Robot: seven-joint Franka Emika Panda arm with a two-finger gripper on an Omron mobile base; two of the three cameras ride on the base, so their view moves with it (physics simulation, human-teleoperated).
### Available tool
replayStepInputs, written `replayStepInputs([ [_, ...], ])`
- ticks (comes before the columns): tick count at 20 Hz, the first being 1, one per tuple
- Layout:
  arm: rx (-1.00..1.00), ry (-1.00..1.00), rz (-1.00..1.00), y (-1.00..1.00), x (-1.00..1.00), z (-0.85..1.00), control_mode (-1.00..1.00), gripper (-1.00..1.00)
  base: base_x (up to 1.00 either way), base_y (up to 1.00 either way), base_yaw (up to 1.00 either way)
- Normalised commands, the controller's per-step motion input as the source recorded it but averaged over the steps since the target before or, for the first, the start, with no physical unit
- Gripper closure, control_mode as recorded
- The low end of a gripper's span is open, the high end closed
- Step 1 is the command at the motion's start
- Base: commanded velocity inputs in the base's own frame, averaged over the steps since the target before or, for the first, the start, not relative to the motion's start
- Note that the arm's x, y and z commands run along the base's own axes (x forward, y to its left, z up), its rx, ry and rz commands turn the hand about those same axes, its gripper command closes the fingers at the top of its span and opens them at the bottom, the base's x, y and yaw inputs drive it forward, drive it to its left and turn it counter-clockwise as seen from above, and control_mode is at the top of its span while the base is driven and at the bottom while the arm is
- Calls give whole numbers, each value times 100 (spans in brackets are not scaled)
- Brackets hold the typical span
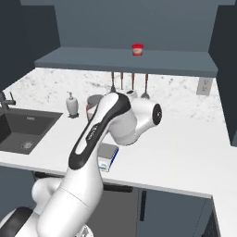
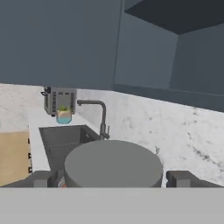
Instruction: Pick the honey bottle and place it on the digital scale for weighing, and close the cabinet.
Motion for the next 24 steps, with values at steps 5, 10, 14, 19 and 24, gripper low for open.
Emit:
replayStepInputs([
  [5,0,0,13,0,36,-45,-100,100,0,0,0],
  [10,0,0,9,0,41,-47,-100,100,0,0,0],
  [14,0,0,4,0,34,-42,-100,100,0,0,0],
  [19,0,1,3,0,12,-35,-100,100,0,0,0],
  [24,0,1,2,0,0,-36,-100,100,0,0,0],
])
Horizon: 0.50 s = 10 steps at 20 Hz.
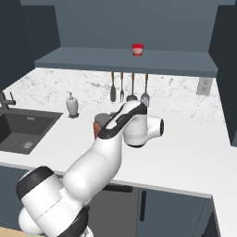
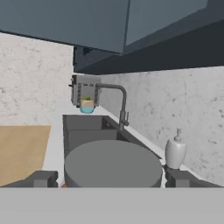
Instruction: Pick the honey bottle and place it on the digital scale for weighing, and close the cabinet.
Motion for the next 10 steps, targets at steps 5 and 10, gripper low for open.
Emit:
replayStepInputs([
  [5,0,0,0,0,14,-40,-100,100,0,0,0],
  [10,0,0,0,1,16,-40,-100,100,0,0,0],
])
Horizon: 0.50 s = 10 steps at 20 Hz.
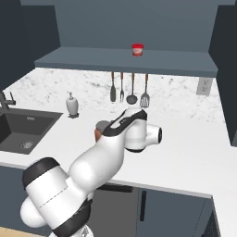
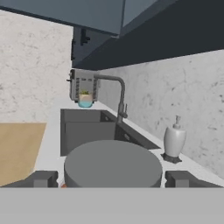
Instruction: Pick the honey bottle and place it on the digital scale for weighing, and close the cabinet.
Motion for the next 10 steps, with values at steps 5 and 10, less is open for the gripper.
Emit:
replayStepInputs([
  [5,0,0,0,7,19,-30,-100,100,0,0,0],
  [10,0,0,0,0,13,-21,-100,100,0,0,0],
])
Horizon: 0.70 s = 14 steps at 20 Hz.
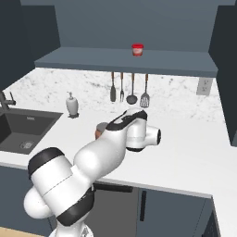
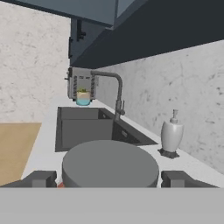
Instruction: Pick the honey bottle and place it on the digital scale for weighing, and close the cabinet.
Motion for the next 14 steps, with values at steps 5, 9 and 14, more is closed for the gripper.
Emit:
replayStepInputs([
  [5,0,0,0,0,6,-6,-100,100,0,0,0],
  [9,0,2,0,0,-4,-23,-100,100,0,0,0],
  [14,0,6,0,0,-4,-15,-100,-100,0,0,0],
])
